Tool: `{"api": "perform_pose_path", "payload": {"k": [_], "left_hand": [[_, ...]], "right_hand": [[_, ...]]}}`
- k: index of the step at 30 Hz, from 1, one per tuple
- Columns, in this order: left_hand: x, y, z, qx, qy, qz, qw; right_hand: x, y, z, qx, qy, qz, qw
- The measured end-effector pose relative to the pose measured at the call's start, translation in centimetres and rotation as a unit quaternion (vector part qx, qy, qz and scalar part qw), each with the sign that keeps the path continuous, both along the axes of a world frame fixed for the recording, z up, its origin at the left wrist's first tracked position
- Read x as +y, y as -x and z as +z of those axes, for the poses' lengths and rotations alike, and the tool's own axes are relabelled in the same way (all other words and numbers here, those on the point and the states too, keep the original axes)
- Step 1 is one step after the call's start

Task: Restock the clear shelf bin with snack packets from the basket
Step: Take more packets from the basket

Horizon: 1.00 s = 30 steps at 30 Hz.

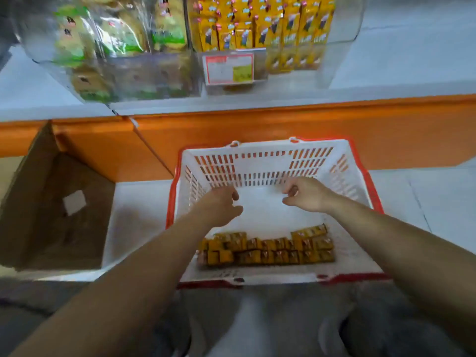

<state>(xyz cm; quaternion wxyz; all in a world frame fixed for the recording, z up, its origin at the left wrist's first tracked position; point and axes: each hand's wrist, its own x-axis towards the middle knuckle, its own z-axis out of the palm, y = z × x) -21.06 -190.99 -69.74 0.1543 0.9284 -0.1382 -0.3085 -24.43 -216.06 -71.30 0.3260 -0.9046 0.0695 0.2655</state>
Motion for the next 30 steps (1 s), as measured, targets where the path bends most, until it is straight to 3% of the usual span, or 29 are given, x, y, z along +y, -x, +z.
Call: {"api": "perform_pose_path", "payload": {"k": [10, 21, 25, 30], "left_hand": [[1.1, 0.3, -12.8, 0.145, -0.052, 0.019, 0.988], [0.8, 0.7, -15.7, 0.187, -0.054, -0.018, 0.981], [0.8, 0.2, -15.1, 0.192, 0.015, 0.022, 0.981], [0.1, -0.2, -13.6, 0.256, 0.064, 0.063, 0.963]], "right_hand": [[-3.5, 2.4, -12.0, 0.167, 0.065, 0.011, 0.984], [-3.4, 1.8, -12.7, 0.240, 0.163, 0.159, 0.944], [-3.2, 1.7, -12.2, 0.208, 0.137, 0.123, 0.961], [-1.5, 1.2, -10.5, 0.142, 0.024, 0.036, 0.989]]}}
